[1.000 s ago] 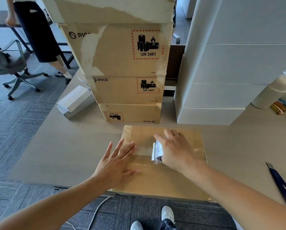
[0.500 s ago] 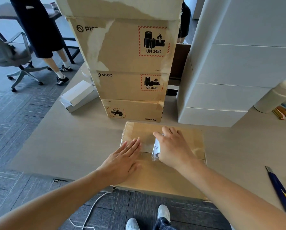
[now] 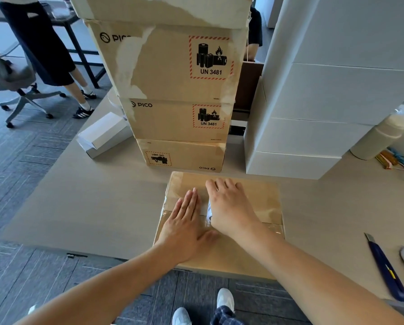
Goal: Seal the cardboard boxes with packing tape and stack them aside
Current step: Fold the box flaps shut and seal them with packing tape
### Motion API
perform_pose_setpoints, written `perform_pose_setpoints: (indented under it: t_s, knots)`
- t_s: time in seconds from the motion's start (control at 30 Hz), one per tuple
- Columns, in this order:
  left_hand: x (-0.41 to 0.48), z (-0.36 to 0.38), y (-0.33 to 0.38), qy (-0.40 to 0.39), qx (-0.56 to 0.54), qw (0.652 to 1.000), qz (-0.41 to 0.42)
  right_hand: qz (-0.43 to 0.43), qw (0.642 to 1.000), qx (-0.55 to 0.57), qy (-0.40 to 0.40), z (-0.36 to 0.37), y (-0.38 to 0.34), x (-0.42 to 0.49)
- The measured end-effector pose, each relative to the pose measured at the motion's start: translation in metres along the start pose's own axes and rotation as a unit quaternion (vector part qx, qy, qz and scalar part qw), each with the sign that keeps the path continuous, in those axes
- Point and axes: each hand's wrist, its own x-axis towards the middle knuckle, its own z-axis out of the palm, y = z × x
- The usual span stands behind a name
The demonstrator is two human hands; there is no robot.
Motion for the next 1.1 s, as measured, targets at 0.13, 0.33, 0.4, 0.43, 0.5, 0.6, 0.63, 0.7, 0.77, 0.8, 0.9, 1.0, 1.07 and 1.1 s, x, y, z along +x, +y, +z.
perform_pose_setpoints:
  t_s: [0.13, 0.33, 0.4, 0.43, 0.5, 0.6, 0.63, 0.7, 0.77, 0.8, 0.9, 1.0, 1.07, 1.1]
  knots:
    - [0.003, 0.0, 0.003, -0.026, 0.015, 0.999, 0.039, -0.02, 0.999, 0.023, -0.012, -0.003, 0.009, 0.0]
    - [0.004, 0.011, 0.011, 0.023, -0.02, 0.999, 0.019, 0.032, 0.968, 0.244, 0.047, 0.018, 0.043, -0.022]
    - [0.004, 0.017, 0.008, 0.05, -0.011, 0.998, 0.033, 0.12, 0.91, 0.384, 0.105, 0.032, 0.045, -0.033]
    - [0.003, 0.02, 0.006, 0.058, -0.007, 0.998, 0.037, 0.151, 0.881, 0.429, 0.129, 0.04, 0.043, -0.037]
    - [0.005, 0.023, 0.006, 0.057, 0.001, 0.998, 0.035, 0.172, 0.864, 0.445, 0.162, 0.051, 0.042, -0.043]
    - [0.006, 0.022, 0.007, 0.058, 0.014, 0.998, 0.031, 0.141, 0.904, 0.375, 0.15, 0.05, 0.056, -0.041]
    - [0.006, 0.022, 0.007, 0.061, 0.018, 0.997, 0.031, 0.139, 0.919, 0.345, 0.133, 0.046, 0.063, -0.04]
    - [0.006, 0.023, 0.006, 0.067, 0.023, 0.997, 0.033, 0.141, 0.944, 0.276, 0.112, 0.039, 0.081, -0.045]
    - [0.006, 0.025, 0.006, 0.069, 0.026, 0.997, 0.035, 0.134, 0.967, 0.185, 0.116, 0.031, 0.1, -0.056]
    - [0.006, 0.025, 0.005, 0.068, 0.027, 0.997, 0.034, 0.122, 0.975, 0.138, 0.122, 0.027, 0.108, -0.062]
    - [0.007, 0.025, 0.006, 0.07, 0.029, 0.996, 0.039, 0.093, 0.986, 0.034, 0.138, 0.02, 0.122, -0.078]
    - [0.006, 0.023, 0.006, 0.07, 0.029, 0.996, 0.048, 0.143, 0.974, 0.099, 0.149, 0.021, 0.122, -0.079]
    - [0.006, 0.022, 0.006, 0.065, 0.029, 0.996, 0.046, 0.213, 0.928, 0.251, 0.176, 0.021, 0.114, -0.076]
    - [0.006, 0.022, 0.007, 0.063, 0.03, 0.997, 0.045, 0.248, 0.891, 0.325, 0.197, 0.021, 0.11, -0.074]
